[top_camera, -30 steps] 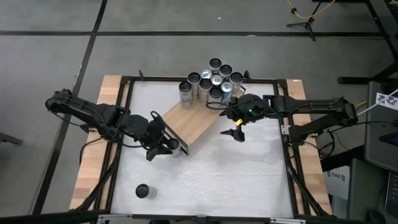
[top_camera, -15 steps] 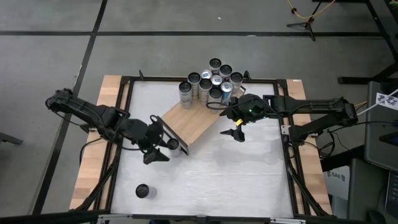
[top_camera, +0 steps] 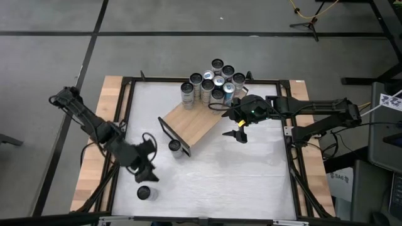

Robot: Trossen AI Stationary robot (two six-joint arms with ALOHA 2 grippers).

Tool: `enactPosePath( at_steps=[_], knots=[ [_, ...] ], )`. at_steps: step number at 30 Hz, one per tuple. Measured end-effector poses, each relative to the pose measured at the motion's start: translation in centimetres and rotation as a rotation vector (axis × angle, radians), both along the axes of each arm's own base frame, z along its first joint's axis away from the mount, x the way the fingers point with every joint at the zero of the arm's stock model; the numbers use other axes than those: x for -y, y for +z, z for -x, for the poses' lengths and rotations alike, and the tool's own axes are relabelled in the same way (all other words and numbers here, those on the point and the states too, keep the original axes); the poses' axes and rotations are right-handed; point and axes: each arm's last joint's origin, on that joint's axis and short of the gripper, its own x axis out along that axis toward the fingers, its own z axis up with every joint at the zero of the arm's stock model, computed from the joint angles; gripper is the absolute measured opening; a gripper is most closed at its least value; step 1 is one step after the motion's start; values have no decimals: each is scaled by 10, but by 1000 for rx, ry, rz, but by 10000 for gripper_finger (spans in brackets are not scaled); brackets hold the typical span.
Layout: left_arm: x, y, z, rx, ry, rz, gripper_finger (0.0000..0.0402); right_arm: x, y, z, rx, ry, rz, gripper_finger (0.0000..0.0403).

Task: Place canned beverage on shelf
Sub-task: Put the white-blue soda can on the shelf aligned with the other white-blue soda can

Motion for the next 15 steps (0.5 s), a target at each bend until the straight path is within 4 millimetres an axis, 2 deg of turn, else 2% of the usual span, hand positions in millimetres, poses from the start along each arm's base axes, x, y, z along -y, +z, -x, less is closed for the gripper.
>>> enactPosePath(
  at_steps=[7,15],
  knots=[
    [30,-21,16,-261,53,79,383,0,0,0,0,0,0,388],
    [55,-37,22,-389,98,105,383,0,0,0,0,0,0,388]
  ],
)
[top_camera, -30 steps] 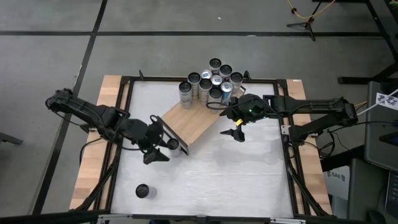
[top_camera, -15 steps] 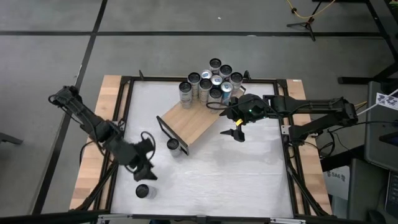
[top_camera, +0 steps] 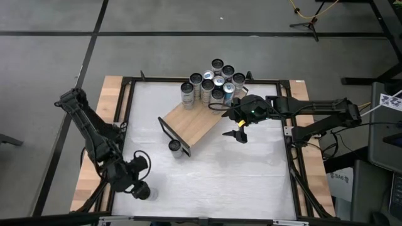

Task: Place canned beverage on shelf
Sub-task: Put the white-blue soda can on the shelf aligned with the other white-blue soda can

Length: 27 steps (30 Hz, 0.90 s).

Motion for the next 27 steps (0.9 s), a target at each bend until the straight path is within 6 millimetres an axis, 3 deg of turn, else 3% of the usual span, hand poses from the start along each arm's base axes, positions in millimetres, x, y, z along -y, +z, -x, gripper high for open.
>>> enactPosePath(
  at_steps=[12,27],
  knots=[
    [12,-15,-3,-60,22,-40,383,0,0,0,1,0,0,388],
    [11,-15,-4,-38,58,-52,383,0,0,0,0,0,0,388]
  ],
)
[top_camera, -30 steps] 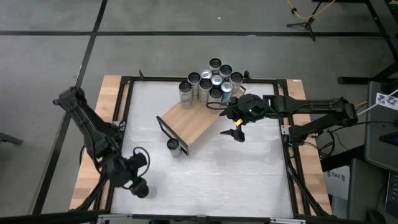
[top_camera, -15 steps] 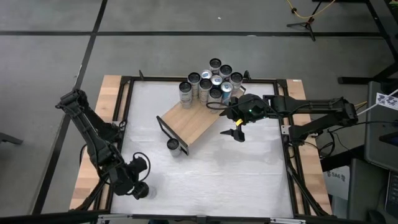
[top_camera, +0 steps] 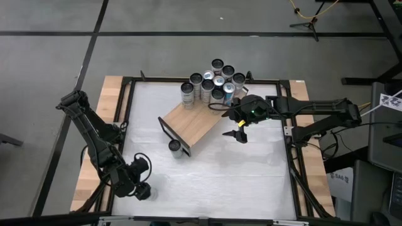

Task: Place canned beverage on shelf
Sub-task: Put the white-blue soda can on the shelf aligned with the other white-blue soda can

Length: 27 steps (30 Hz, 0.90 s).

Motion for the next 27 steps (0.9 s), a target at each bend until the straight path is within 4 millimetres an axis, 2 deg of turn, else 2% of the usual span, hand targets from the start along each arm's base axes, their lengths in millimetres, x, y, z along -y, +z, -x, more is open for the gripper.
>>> enactPosePath(
  at_steps=[6,18,27],
  knots=[
    [0,-1,-1,18,17,-21,383,0,0,0,0,0,0,388],
    [12,-20,-9,-60,-10,-43,383,0,0,0,0,0,0,388],
    [13,-22,-10,-70,-13,-45,383,0,0,0,0,0,0,388]
  ],
)
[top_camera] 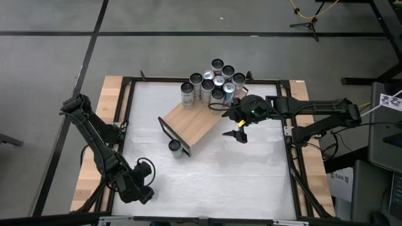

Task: Place canned beverage on shelf
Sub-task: Put the white-blue soda can on the shelf aligned with the other white-blue soda can

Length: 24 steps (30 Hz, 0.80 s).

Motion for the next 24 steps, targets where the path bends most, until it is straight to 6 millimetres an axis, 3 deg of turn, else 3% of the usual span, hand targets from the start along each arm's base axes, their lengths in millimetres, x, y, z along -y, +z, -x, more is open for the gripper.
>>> enactPosePath(
  at_steps=[24],
  knots=[
    [0,0,0,4,0,-4,383,0,0,0,0,0,0,388]
  ],
)
